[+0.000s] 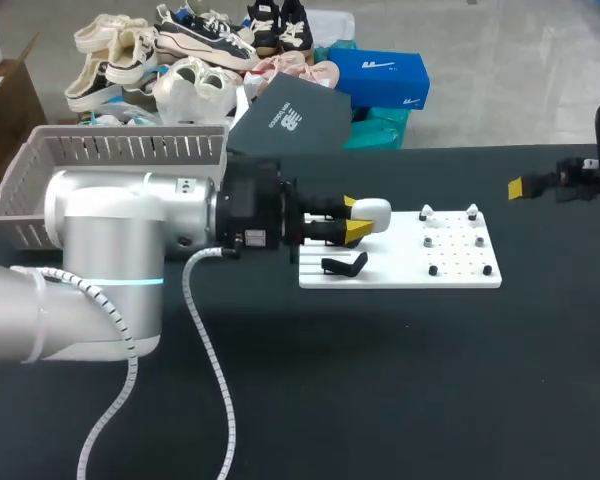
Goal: Pick up each earbud case from the left stands, insert the matching earbuds, close the lid, and place the case in the box.
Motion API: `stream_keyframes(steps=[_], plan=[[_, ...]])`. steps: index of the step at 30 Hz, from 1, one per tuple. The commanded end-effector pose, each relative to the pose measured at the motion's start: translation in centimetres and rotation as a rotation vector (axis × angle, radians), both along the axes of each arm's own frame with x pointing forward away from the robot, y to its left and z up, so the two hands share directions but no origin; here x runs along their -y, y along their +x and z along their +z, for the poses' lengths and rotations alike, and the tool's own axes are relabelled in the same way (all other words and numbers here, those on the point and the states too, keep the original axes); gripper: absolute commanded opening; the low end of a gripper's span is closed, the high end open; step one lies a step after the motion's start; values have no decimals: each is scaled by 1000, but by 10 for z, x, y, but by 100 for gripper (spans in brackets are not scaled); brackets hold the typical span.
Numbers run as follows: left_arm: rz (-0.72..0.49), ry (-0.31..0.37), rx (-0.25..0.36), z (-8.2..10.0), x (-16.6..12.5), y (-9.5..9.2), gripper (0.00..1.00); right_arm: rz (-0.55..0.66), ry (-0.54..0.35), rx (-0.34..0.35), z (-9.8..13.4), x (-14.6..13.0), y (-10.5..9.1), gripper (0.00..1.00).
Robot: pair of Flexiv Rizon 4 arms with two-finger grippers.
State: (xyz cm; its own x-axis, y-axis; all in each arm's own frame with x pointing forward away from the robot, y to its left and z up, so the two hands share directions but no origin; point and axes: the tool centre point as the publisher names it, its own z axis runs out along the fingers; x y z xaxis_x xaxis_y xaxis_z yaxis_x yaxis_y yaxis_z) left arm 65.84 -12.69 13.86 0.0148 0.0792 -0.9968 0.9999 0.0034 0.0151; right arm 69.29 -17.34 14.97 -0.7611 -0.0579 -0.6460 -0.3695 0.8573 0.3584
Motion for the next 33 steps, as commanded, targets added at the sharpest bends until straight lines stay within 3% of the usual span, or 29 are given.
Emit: stream_keyframes(steps=[1,8,18,33], plan=[[-48,-5,-9,-5,6,9,0,52,-23,16,5,-16,-12,100],[-67,-6,-9,-8,8,10,0,166,-61,60,17,-51,-36,100],[-79,-9,-7,-9,9,11,0,286,-90,59,18,-89,-60,100],[-79,-9,-7,-9,9,11,0,345,-133,47,11,-139,-64,100]])
